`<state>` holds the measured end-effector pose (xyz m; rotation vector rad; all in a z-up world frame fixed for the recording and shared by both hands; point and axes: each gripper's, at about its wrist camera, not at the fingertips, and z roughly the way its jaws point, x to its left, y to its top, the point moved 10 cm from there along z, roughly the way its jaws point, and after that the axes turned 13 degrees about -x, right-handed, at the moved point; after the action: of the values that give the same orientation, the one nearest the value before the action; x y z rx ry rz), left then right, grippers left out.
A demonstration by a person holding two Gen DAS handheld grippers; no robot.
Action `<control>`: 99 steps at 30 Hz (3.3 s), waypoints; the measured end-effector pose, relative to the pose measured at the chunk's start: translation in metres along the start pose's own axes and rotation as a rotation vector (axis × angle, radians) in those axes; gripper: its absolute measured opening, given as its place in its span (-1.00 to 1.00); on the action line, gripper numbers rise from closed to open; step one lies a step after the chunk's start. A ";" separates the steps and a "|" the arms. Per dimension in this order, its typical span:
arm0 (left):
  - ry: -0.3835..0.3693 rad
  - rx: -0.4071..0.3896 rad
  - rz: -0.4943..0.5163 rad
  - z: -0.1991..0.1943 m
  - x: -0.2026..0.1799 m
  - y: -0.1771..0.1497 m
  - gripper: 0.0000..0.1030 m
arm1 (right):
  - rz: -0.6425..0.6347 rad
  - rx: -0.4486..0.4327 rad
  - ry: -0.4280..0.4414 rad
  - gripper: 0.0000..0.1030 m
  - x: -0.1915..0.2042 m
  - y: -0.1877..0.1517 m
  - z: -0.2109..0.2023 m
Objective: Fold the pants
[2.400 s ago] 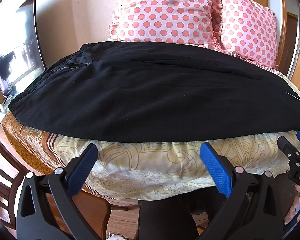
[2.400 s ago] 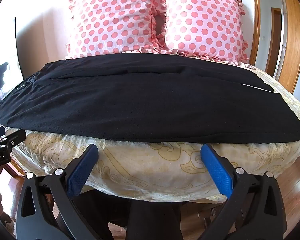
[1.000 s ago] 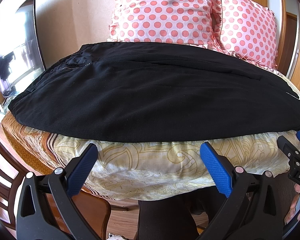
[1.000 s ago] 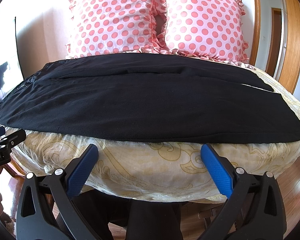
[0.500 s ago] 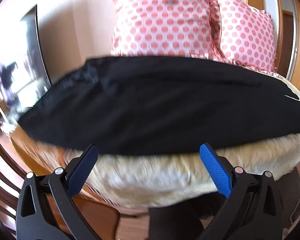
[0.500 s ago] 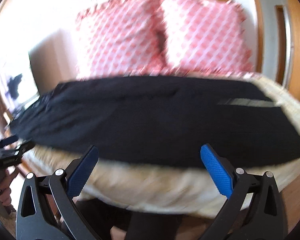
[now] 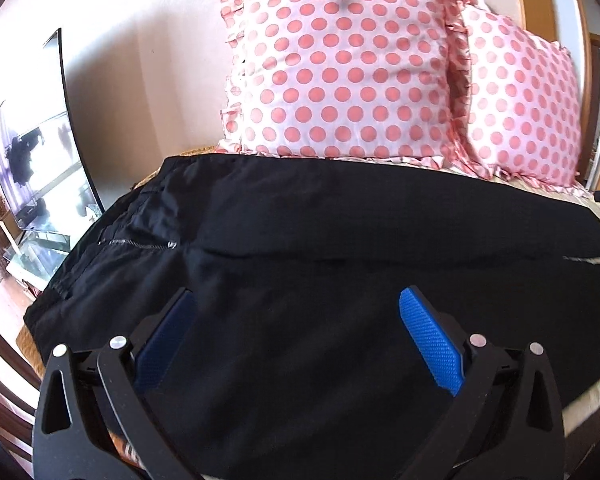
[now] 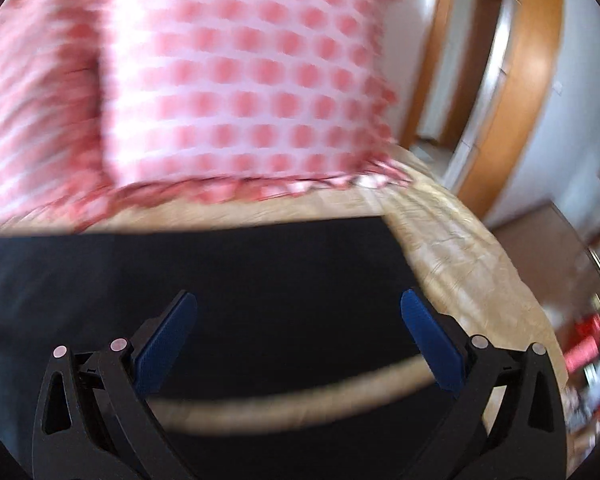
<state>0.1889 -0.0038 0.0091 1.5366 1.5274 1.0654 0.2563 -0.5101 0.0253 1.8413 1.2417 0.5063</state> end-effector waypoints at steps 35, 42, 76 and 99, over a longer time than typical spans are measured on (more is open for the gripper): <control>-0.007 0.063 -0.046 0.033 0.015 -0.013 0.97 | 0.466 0.043 -0.165 -0.94 -0.082 -0.017 0.121; -0.021 0.040 -0.055 0.019 0.014 -0.013 0.97 | 0.509 -0.092 0.001 -0.95 -0.083 -0.029 0.031; -0.005 0.069 -0.067 0.019 0.021 -0.027 0.97 | 1.032 0.048 0.228 -0.38 -0.071 -0.115 0.005; -0.086 -0.136 -0.142 0.031 0.075 0.042 0.96 | 0.934 -0.156 0.147 -0.94 -0.121 -0.153 -0.082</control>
<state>0.2310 0.0709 0.0399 1.3438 1.4520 0.9875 0.0611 -0.5605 -0.0382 2.1976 0.3292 1.2109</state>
